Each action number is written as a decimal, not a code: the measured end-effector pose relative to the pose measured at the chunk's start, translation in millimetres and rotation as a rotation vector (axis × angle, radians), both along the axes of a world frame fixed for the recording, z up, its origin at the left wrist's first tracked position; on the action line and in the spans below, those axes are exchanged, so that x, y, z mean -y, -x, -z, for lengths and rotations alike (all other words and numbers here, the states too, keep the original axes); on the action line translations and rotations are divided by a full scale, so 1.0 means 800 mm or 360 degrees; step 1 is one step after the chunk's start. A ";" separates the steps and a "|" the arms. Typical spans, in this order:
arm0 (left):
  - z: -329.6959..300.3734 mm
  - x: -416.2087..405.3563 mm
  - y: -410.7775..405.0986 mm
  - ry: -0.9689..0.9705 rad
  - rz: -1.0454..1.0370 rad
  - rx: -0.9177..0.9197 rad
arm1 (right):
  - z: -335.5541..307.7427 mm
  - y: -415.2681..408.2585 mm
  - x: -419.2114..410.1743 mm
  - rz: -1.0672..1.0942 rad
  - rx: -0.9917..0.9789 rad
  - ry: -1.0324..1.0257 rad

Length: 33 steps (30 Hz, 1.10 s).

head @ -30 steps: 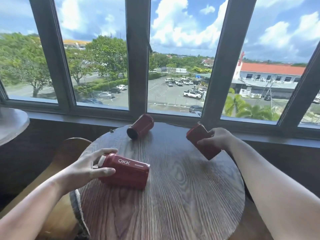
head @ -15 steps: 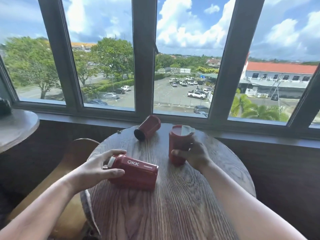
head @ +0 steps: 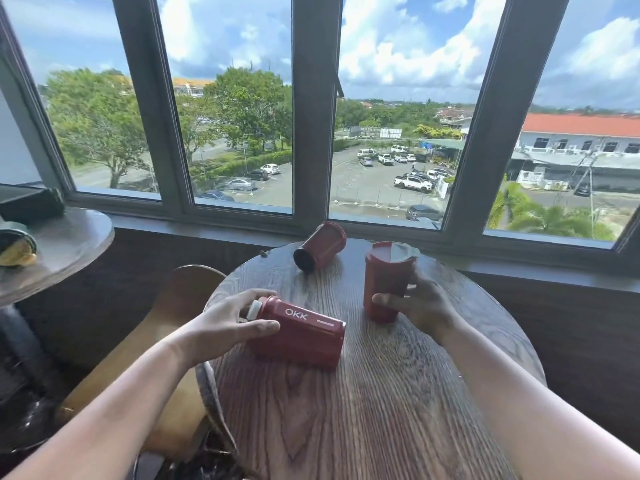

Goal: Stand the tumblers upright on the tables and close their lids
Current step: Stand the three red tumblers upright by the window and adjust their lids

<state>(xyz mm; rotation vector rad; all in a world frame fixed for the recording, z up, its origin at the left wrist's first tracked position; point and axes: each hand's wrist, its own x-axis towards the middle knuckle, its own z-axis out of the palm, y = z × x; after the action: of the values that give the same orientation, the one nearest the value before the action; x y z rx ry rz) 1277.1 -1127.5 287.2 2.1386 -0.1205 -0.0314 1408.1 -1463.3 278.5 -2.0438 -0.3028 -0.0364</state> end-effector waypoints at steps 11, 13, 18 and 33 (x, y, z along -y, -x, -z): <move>-0.090 0.029 -0.053 -0.0529 0.0198 0.0272 | -0.015 0.008 0.029 0.0025 0.0022 0.0017; -0.106 0.053 -0.068 -0.0789 0.0318 0.0287 | -0.014 0.010 0.031 0.0022 0.0039 0.0032; -0.119 0.093 -0.091 -0.1091 0.0556 0.0174 | -0.016 0.018 0.034 0.0023 0.0040 0.0054; -0.101 0.096 -0.075 -0.0770 0.0190 0.0347 | -0.056 0.008 0.053 0.0034 0.0199 0.0120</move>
<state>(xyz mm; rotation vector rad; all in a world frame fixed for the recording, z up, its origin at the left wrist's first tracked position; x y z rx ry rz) 1337.3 -1204.5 367.6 2.6109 -0.4025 0.1143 1401.9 -1505.6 323.1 -2.1241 -0.3650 -0.1685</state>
